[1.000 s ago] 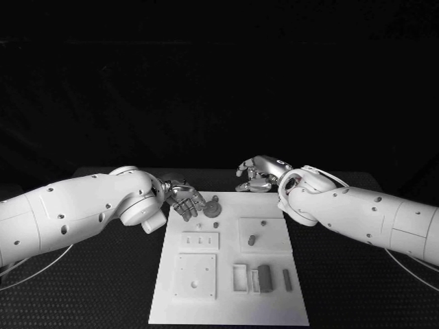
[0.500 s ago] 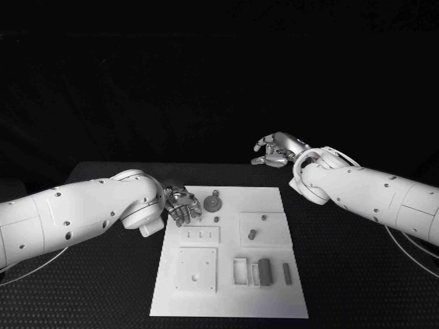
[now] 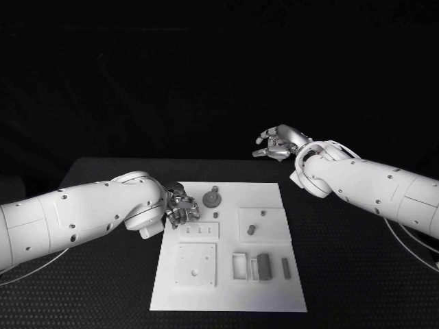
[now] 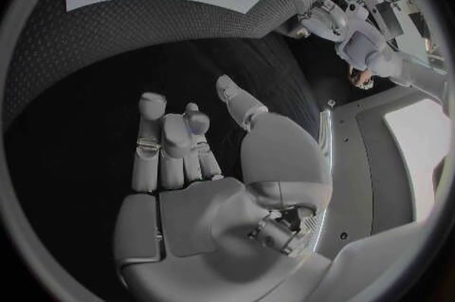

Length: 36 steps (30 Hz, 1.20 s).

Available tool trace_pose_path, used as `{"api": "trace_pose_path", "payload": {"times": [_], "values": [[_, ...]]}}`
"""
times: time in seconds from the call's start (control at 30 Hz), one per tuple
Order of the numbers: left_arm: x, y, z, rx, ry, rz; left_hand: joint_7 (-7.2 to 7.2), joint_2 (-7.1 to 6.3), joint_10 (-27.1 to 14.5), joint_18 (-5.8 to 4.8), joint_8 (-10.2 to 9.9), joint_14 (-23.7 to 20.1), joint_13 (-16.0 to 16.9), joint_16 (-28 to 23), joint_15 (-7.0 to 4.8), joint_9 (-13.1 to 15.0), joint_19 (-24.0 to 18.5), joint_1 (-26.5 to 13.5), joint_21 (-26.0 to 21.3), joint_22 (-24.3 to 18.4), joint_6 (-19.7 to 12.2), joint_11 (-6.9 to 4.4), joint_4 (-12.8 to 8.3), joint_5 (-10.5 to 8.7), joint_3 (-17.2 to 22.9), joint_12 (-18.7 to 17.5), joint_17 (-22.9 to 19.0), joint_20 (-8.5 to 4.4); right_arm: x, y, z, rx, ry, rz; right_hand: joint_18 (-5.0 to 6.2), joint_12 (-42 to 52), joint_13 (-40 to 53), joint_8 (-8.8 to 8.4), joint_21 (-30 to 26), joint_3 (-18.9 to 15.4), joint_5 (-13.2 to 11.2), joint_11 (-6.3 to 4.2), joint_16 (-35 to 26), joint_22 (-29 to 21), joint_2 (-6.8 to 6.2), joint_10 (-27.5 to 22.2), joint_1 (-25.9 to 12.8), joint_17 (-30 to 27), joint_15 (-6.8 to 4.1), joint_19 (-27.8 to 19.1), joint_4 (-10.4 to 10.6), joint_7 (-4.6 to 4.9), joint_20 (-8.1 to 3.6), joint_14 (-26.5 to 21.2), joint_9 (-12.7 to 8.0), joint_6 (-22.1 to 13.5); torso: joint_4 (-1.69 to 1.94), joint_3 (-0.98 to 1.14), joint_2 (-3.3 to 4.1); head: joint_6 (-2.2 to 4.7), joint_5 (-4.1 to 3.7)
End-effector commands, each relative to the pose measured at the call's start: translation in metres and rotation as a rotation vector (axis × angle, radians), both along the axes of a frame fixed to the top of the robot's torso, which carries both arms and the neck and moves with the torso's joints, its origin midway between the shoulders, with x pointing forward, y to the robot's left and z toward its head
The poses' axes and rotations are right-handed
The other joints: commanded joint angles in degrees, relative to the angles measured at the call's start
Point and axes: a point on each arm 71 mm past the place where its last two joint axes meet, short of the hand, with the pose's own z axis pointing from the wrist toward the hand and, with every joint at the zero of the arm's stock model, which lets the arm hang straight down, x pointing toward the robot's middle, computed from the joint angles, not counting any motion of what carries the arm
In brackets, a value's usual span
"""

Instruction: Assemble the parts on the task board

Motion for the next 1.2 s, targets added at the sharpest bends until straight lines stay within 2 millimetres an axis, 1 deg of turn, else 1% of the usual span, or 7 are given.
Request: {"api": "trace_pose_path", "payload": {"times": [0.03,0.1,0.33,0.63,1.0,1.13,1.2], "values": [[-0.001,-0.003,-0.004,0.039,0.0,-0.008,-2.64,0.33,-2.5,3.04,0.1,0.4,7.9,7.1,-3.42,1.1,1.7,-0.1,5.2,4.3,2.9,-1.11,-0.8,1.91,0.3,8.9,3.1,-1.73,-0.001,0.003,0.0,0.009,0.009,0.016,2.0,-0.2,-0.1,-0.35,-0.4,0.2,0.1,1.93,-0.3,0.0,0.52,-2.6,0.1,-0.1,0.06,-0.3,-0.2,1.99,0.16,-0.3,-0.1,2.3,0.05,-0.03,0.04,-0.21,-0.15],[-0.001,-0.005,-0.006,0.048,0.0,-0.014,-2.87,0.22,-3.9,2.99,-0.2,-0.1,9.9,9.8,-3.67,2.0,1.3,-0.8,7.9,4.2,3.2,-1.04,-0.6,2.1,1.2,11.7,2.0,-2.58,-0.001,0.005,0.0,0.01,0.009,0.02,2.0,-0.2,-0.1,-0.36,-0.4,0.2,0.1,1.93,-0.3,0.0,0.54,-2.6,0.1,-0.1,0.06,-0.3,-0.2,2.0,0.16,-0.3,-0.1,2.3,0.04,-0.06,0.01,-0.33,-0.24],[-0.003,-0.008,-0.016,0.087,-0.013,-0.031,-3.0,0.17,-4.4,2.6,-1.1,-1.0,9.7,13.4,-3.97,3.5,0.5,-1.4,10.8,4.0,3.5,-1.18,-0.5,2.78,1.9,13.3,-1.7,-3.57,-0.002,0.007,0.0,0.011,0.013,0.028,2.0,-0.2,-0.1,-0.37,-0.4,0.3,0.1,1.93,-0.3,0.0,0.59,-2.6,0.1,-0.1,0.06,-0.3,-0.2,2.0,0.17,-0.3,-0.1,2.3,0.06,-0.02,0.03,-0.6,-0.42],[-0.004,-0.01,-0.02,0.093,-0.009,-0.037,-3.12,0.0,-4.3,2.39,-1.5,-1.4,9.2,15.1,-4.06,4.3,0.3,-1.5,11.6,3.9,3.9,-1.29,-0.6,3.43,2.0,13.9,-3.7,-3.94,-0.002,0.007,0.0,0.01,0.017,0.03,2.0,-0.2,-0.1,-0.45,-0.4,0.3,0.1,1.95,-0.3,0.1,0.91,-2.6,0.2,-0.1,0.08,-0.3,-0.3,2.01,0.19,-0.3,-0.1,2.3,0.01,-0.03,0.07,-0.88,-0.62],[-0.005,-0.013,-0.021,0.109,-0.001,-0.064,-3.45,-0.23,-4.0,2.14,-1.7,-1.8,8.4,17.1,-4.17,5.2,0.3,-2.0,12.3,3.9,4.9,-1.61,-0.3,4.57,1.9,14.4,-5.9,-4.24,-0.002,0.009,0.0,0.009,0.021,0.036,2.0,-0.2,-0.1,-0.5,-0.4,0.4,0.1,1.96,-0.3,0.1,1.08,-2.6,0.3,-0.1,0.09,-0.3,-0.5,2.02,0.21,-0.3,-0.1,2.3,0.19,-0.05,-0.03,-1.12,-0.88],[-0.004,-0.013,-0.021,0.113,0.0,-0.067,-3.56,-0.34,-3.9,2.07,-1.8,-1.9,8.1,17.7,-4.21,5.5,0.3,-2.2,12.5,3.8,5.2,-1.72,-0.3,5.27,1.9,14.6,-6.6,-4.32,-0.002,0.01,0.0,0.01,0.021,0.039,2.0,-0.1,-0.1,-0.53,-0.4,0.4,0.1,1.96,-0.3,0.1,1.38,-2.6,0.4,-0.1,0.09,-0.3,-0.5,2.02,0.21,-0.3,-0.1,2.3,0.09,-0.06,-0.05,-1.01,-0.72],[-0.003,-0.014,-0.021,0.114,0.001,-0.068,-3.58,-0.35,-3.9,2.05,-1.8,-1.9,8.1,17.8,-4.21,5.5,0.3,-2.2,12.6,3.8,5.3,-1.74,-0.3,5.3,1.8,14.6,-6.7,-4.32,-0.003,0.01,0.0,0.01,0.021,0.039,2.0,-0.1,-0.1,-0.53,-0.4,0.4,0.1,1.96,-0.3,0.1,1.39,-2.7,0.4,-0.1,0.09,-0.3,-0.5,2.02,0.22,-0.3,-0.1,2.3,0.06,-0.06,-0.02,-1.08,-0.9]]}}
